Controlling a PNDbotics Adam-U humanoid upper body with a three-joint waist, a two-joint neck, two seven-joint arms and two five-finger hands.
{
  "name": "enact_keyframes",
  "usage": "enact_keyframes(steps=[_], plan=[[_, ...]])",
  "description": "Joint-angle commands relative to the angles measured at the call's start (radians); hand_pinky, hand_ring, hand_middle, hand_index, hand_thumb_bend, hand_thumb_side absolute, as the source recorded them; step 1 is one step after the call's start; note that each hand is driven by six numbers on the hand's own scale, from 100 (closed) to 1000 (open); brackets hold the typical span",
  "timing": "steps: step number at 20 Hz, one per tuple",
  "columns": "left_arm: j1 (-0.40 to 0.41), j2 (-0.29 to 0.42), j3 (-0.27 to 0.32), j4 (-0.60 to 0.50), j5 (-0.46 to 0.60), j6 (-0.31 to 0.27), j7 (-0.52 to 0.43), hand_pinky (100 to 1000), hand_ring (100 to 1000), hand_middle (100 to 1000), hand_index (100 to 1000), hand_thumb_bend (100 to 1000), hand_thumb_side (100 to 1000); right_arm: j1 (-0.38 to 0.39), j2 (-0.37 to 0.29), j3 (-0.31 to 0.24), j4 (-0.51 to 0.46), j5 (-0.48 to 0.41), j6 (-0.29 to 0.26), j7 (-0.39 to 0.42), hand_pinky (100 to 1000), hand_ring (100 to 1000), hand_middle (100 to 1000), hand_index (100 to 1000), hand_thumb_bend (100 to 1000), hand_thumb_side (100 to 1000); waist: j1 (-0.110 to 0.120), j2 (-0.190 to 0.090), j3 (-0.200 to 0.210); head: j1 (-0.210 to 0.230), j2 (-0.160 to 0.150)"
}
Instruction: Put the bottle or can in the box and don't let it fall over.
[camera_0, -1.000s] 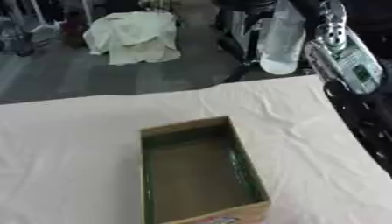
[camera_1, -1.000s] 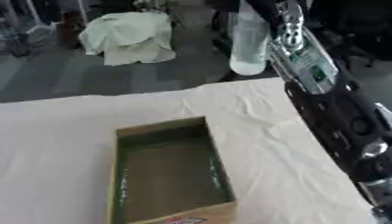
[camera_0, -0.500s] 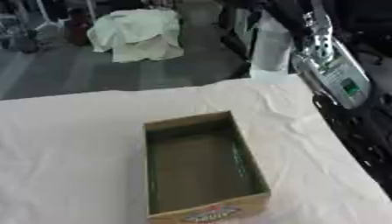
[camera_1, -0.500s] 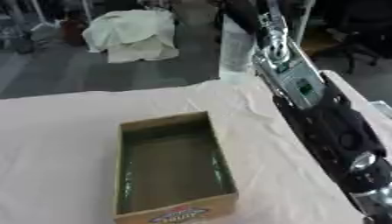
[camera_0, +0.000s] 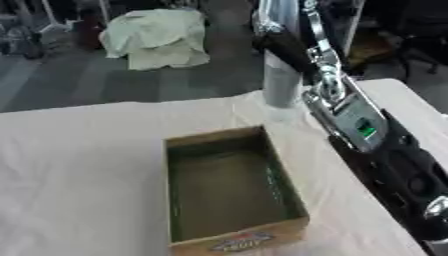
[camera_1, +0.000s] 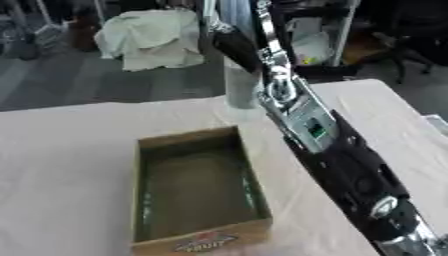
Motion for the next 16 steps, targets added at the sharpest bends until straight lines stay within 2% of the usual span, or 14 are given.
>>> enact_keyframes(steps=[1, 10, 15, 16], plan=[[-0.001, 0.018, 0.008, -0.02, -0.005, 0.007, -0.003, 1000, 857, 960, 784, 100, 796, -0.013, 0.019, 0.011, 0.013, 0.032, -0.005, 0.002, 105, 100, 148, 159, 100, 466, -0.001, -0.013, 0.002, -0.003, 0.007], [0.008, 0.002, -0.001, -0.02, -0.014, 0.025, -0.014, 1000, 857, 963, 783, 100, 815, 0.0, 0.073, 0.028, 0.07, 0.055, -0.02, -0.021, 108, 100, 152, 159, 100, 470, 0.0, 0.001, 0.002, 0.002, 0.016], [0.007, -0.004, -0.008, -0.02, -0.017, 0.034, -0.023, 1000, 857, 964, 782, 100, 821, 0.005, 0.098, 0.039, 0.093, 0.029, -0.021, -0.041, 126, 100, 172, 172, 100, 470, 0.002, 0.007, -0.001, 0.004, 0.019], [0.007, -0.005, -0.009, -0.02, -0.018, 0.036, -0.025, 1000, 857, 964, 782, 100, 804, 0.005, 0.103, 0.043, 0.099, 0.024, -0.022, -0.043, 127, 100, 173, 172, 100, 411, 0.002, 0.008, -0.002, 0.004, 0.02]])
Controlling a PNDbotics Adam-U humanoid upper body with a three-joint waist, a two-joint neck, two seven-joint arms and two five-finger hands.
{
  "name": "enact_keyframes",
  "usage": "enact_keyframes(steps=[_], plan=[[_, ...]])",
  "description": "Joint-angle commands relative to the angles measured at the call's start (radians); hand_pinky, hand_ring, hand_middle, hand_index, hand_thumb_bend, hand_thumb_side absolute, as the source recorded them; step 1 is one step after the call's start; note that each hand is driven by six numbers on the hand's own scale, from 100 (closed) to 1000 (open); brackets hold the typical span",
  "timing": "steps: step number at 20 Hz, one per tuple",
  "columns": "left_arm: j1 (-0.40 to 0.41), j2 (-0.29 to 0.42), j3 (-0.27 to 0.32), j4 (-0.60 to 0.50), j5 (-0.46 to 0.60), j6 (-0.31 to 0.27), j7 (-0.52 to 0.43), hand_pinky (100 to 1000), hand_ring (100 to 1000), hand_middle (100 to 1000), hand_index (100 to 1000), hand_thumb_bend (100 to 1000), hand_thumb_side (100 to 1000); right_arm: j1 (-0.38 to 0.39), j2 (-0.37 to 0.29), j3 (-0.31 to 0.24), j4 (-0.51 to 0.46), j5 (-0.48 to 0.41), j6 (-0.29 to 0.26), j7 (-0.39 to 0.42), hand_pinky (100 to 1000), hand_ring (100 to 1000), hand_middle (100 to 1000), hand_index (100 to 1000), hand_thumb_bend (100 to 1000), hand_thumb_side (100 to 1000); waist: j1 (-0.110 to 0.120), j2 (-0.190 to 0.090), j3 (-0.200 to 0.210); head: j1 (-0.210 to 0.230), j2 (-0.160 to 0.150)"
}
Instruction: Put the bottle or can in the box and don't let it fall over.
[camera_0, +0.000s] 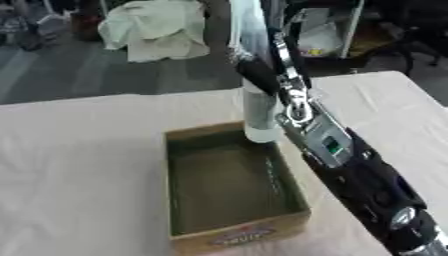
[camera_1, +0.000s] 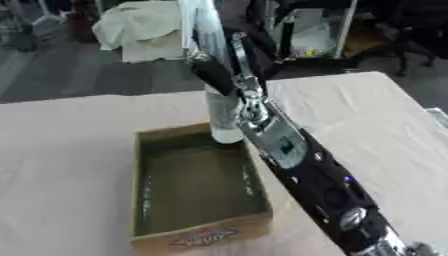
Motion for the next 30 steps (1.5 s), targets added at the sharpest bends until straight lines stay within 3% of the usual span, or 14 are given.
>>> enact_keyframes(steps=[1, 10, 15, 22, 24, 26, 28, 30], plan=[[-0.002, 0.011, -0.002, -0.02, -0.009, 0.008, -0.005, 1000, 857, 965, 782, 100, 826, -0.016, 0.006, 0.006, 0.009, -0.017, -0.002, -0.011, 128, 100, 175, 174, 100, 470, 0.002, -0.007, 0.0, -0.001, 0.006], [0.002, -0.003, -0.007, -0.02, -0.019, 0.023, -0.013, 1000, 857, 966, 782, 100, 836, -0.014, 0.043, 0.029, 0.038, -0.028, -0.009, -0.013, 154, 123, 204, 190, 100, 470, 0.003, 0.007, 0.001, -0.005, 0.019], [0.003, -0.006, -0.009, -0.02, -0.023, 0.027, -0.015, 1000, 857, 967, 782, 100, 840, -0.008, 0.043, 0.035, 0.042, -0.04, -0.016, -0.021, 393, 292, 388, 308, 100, 470, 0.002, 0.01, 0.0, 0.002, 0.013], [0.005, -0.012, -0.013, -0.02, -0.027, 0.037, -0.019, 1000, 857, 968, 782, 100, 848, 0.019, 0.041, 0.053, 0.056, -0.044, -0.02, -0.028, 566, 472, 539, 395, 100, 470, 0.002, 0.013, -0.006, 0.009, 0.011], [0.005, -0.013, -0.015, -0.02, -0.028, 0.039, -0.021, 1000, 857, 968, 782, 100, 849, 0.027, 0.042, 0.059, 0.063, -0.04, -0.024, -0.027, 622, 555, 593, 459, 100, 470, 0.003, 0.013, -0.008, 0.01, 0.013], [0.006, -0.013, -0.016, -0.02, -0.029, 0.04, -0.022, 1000, 857, 969, 783, 100, 849, 0.033, 0.038, 0.067, 0.063, -0.025, -0.032, -0.019, 715, 670, 708, 583, 100, 470, 0.003, 0.013, -0.011, 0.013, 0.014], [0.005, -0.012, -0.017, -0.02, -0.03, 0.041, -0.024, 1000, 858, 970, 784, 100, 847, 0.038, 0.032, 0.079, 0.055, 0.0, -0.036, 0.016, 857, 858, 887, 772, 100, 475, 0.003, 0.012, -0.014, 0.019, 0.016], [0.003, -0.012, -0.018, -0.02, -0.03, 0.04, -0.028, 1000, 859, 971, 785, 100, 846, 0.042, 0.026, 0.086, 0.041, 0.033, -0.033, 0.072, 910, 944, 996, 876, 100, 530, 0.003, 0.011, -0.016, 0.023, 0.017]])
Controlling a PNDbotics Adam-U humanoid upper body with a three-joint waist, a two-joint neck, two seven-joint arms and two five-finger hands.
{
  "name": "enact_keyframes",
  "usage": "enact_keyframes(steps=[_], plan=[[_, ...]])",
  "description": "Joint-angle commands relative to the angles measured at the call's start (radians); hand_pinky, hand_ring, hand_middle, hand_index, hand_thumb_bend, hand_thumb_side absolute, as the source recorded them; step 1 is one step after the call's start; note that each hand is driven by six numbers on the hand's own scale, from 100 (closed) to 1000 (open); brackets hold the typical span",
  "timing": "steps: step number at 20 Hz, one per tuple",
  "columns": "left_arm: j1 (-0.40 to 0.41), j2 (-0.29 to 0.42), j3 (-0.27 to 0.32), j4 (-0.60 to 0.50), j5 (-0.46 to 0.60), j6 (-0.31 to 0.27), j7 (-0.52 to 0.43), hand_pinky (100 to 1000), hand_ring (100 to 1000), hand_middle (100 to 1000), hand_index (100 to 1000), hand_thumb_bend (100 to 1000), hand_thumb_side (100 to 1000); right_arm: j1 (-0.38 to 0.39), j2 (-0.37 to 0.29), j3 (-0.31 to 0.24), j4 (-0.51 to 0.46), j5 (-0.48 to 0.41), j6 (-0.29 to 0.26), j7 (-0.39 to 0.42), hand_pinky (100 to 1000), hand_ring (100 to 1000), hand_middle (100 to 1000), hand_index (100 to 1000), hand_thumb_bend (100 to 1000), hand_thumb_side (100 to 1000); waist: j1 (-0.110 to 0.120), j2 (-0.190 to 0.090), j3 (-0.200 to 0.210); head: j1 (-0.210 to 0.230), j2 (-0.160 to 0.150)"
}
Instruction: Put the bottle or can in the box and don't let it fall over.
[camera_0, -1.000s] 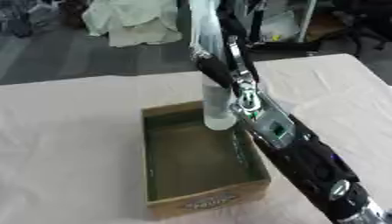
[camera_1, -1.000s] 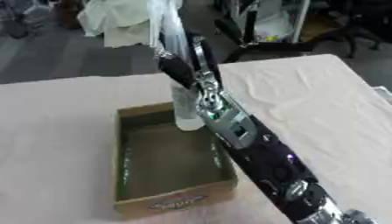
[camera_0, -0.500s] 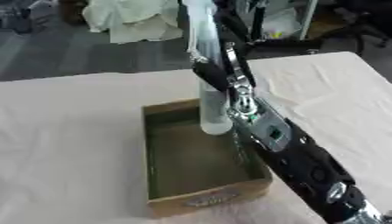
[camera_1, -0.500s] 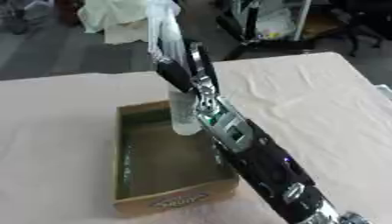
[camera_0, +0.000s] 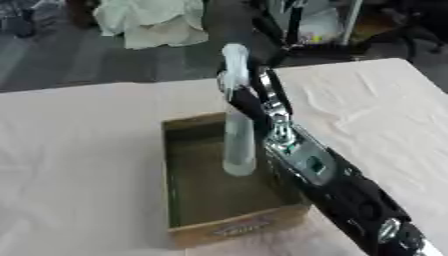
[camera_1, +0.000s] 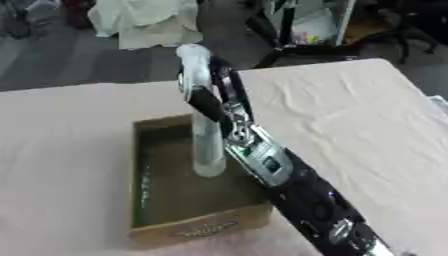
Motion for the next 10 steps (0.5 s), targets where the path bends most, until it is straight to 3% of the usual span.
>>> enact_keyframes(steps=[1, 7, 10], plan=[[-0.004, 0.016, 0.0, -0.02, -0.003, 0.0, -0.005, 1000, 859, 971, 785, 100, 847, -0.011, -0.026, 0.005, -0.036, 0.051, 0.004, 0.079, 923, 963, 1000, 919, 100, 509, 0.001, -0.012, -0.002, 0.008, 0.0], [-0.003, 0.014, 0.0, -0.02, -0.002, 0.001, -0.009, 1000, 859, 972, 786, 100, 846, 0.001, -0.034, 0.007, -0.056, 0.115, 0.06, 0.248, 954, 1000, 1000, 1000, 100, 524, 0.0, -0.015, -0.002, 0.01, -0.001], [-0.003, 0.012, 0.001, -0.02, -0.003, 0.002, -0.009, 1000, 860, 973, 786, 100, 846, 0.002, -0.037, 0.0, -0.067, 0.14, 0.085, 0.339, 961, 1000, 1000, 1000, 100, 514, -0.001, -0.015, -0.003, 0.011, -0.001]])
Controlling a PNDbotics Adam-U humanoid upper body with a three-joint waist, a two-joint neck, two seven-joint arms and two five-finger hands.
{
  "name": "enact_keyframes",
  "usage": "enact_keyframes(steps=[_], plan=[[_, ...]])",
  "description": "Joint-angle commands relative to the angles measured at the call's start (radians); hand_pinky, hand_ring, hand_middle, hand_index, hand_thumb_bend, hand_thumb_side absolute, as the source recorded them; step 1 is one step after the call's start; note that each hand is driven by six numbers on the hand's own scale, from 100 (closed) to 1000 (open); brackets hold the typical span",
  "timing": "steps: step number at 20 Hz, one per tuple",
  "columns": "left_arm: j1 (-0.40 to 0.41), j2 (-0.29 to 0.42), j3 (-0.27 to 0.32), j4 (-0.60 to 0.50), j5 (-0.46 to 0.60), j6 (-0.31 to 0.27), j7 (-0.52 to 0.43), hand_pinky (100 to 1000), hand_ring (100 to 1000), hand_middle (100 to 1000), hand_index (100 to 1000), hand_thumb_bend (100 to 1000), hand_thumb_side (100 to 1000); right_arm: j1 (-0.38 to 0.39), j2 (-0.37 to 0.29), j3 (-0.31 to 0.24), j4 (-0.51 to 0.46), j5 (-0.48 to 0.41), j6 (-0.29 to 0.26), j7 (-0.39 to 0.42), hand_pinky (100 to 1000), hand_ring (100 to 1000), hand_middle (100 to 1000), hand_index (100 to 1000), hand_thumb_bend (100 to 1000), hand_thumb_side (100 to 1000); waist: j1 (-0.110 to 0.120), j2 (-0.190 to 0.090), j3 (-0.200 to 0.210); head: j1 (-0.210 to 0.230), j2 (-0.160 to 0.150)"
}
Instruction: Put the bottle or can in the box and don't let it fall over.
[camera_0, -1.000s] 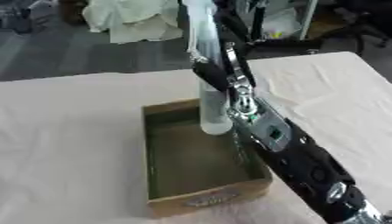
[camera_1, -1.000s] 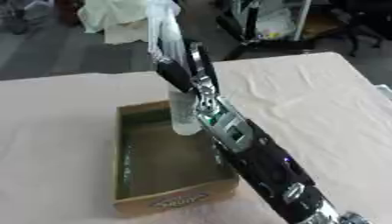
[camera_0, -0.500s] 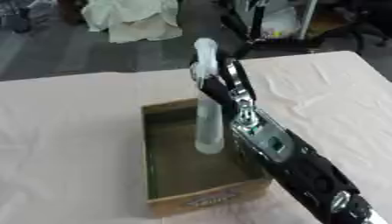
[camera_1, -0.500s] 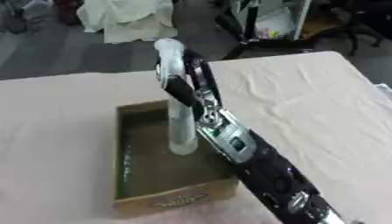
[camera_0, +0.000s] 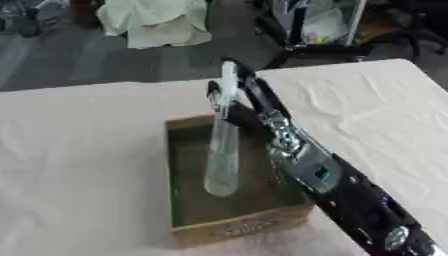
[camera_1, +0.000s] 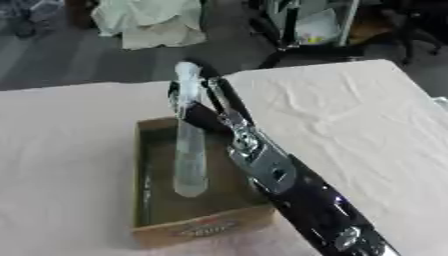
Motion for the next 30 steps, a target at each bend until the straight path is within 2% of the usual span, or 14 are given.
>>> enact_keyframes(steps=[1, 7, 14, 19, 21, 22, 23, 25, 26, 30], plan=[[-0.002, 0.011, 0.006, -0.02, -0.003, -0.001, -0.004, 1000, 860, 973, 786, 100, 846, -0.012, -0.027, -0.015, -0.037, 0.029, 0.021, 0.083, 961, 1000, 1000, 1000, 100, 514, 0.0, -0.014, -0.001, 0.003, -0.002], [-0.001, 0.009, 0.005, -0.02, -0.007, 0.0, -0.007, 1000, 860, 973, 785, 100, 848, -0.008, -0.032, -0.011, -0.057, 0.05, 0.034, 0.14, 949, 1000, 1000, 1000, 100, 483, 0.001, -0.013, -0.002, -0.001, -0.002], [0.001, 0.008, 0.004, -0.02, -0.008, 0.001, -0.011, 1000, 861, 975, 785, 100, 849, 0.002, -0.043, 0.0, -0.055, 0.124, 0.06, 0.234, 956, 1000, 1000, 1000, 100, 294, 0.001, -0.013, -0.003, -0.001, 0.001], [0.003, 0.005, 0.004, -0.02, -0.01, 0.003, -0.014, 1000, 861, 976, 785, 100, 852, 0.008, -0.042, 0.001, -0.062, 0.138, 0.097, 0.313, 969, 1000, 1000, 1000, 100, 271, 0.0, -0.013, -0.003, -0.005, 0.0], [0.003, 0.005, 0.003, -0.02, -0.011, 0.003, -0.015, 1000, 861, 976, 785, 100, 853, 0.01, -0.042, 0.002, -0.061, 0.142, 0.11, 0.353, 977, 1000, 1000, 1000, 100, 315, 0.0, -0.012, -0.003, -0.006, -0.001], [0.003, 0.005, 0.003, -0.02, -0.011, 0.003, -0.016, 1000, 862, 977, 785, 100, 853, 0.011, -0.041, 0.001, -0.06, 0.143, 0.115, 0.374, 984, 1000, 1000, 1000, 100, 375, 0.001, -0.012, -0.003, -0.006, -0.002], [0.003, 0.005, 0.003, -0.02, -0.012, 0.003, -0.017, 1000, 861, 977, 785, 100, 853, 0.012, -0.04, -0.001, -0.058, 0.142, 0.118, 0.394, 984, 1000, 1000, 1000, 100, 381, 0.001, -0.012, -0.003, -0.005, -0.002], [0.002, 0.004, 0.002, -0.02, -0.012, 0.002, -0.02, 1000, 862, 977, 785, 100, 849, 0.012, -0.039, -0.006, -0.057, 0.139, 0.12, 0.426, 997, 1000, 1000, 1000, 100, 513, 0.001, -0.011, -0.003, -0.006, -0.004], [0.003, 0.004, 0.002, -0.02, -0.013, 0.003, -0.021, 1000, 862, 978, 785, 100, 853, 0.012, -0.039, -0.011, -0.057, 0.139, 0.118, 0.437, 998, 1000, 1000, 1000, 100, 465, 0.001, -0.011, -0.003, -0.007, -0.005], [0.003, 0.004, 0.003, -0.02, -0.016, 0.003, -0.023, 1000, 864, 978, 786, 100, 851, 0.013, -0.047, -0.027, -0.073, 0.135, 0.109, 0.462, 1000, 1000, 1000, 1000, 100, 502, 0.0, -0.012, -0.007, -0.007, -0.007]])
